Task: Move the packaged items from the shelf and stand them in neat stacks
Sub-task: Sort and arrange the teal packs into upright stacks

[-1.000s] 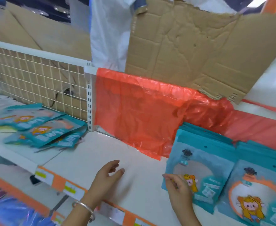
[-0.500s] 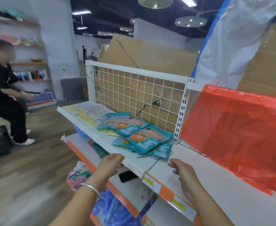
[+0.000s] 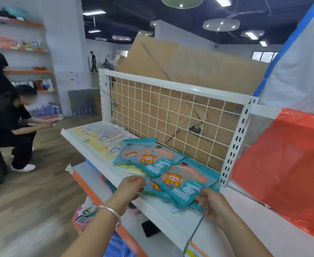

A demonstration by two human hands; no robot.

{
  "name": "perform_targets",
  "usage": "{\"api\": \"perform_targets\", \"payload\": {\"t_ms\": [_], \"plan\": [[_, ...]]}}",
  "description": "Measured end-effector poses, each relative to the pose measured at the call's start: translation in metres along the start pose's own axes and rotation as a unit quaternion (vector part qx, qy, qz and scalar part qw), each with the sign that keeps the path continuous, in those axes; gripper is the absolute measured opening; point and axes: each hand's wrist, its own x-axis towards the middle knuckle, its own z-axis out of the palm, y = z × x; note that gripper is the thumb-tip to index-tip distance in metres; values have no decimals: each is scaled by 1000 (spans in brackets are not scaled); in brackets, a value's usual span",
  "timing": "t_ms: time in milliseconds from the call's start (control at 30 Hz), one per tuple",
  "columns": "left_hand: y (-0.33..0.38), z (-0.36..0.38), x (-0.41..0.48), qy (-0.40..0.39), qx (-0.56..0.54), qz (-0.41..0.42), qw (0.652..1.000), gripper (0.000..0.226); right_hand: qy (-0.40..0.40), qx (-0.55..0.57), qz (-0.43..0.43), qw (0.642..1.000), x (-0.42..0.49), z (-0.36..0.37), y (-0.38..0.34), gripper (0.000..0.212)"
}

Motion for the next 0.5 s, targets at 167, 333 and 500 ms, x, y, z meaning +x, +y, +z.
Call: {"api": "perform_targets", "payload": {"t_ms": [167,333,500], "plan": [[20,-4,54,4,5,6,1000,9,9,-35,28,999,29,6,-15,13],[24,-6,100,0,64,15,998,17,18,-73,18,997,47,9,-14,21],[28,-7,150,17,185,63,981,21,39,-123,3,992,60,24,-15,13]]}}
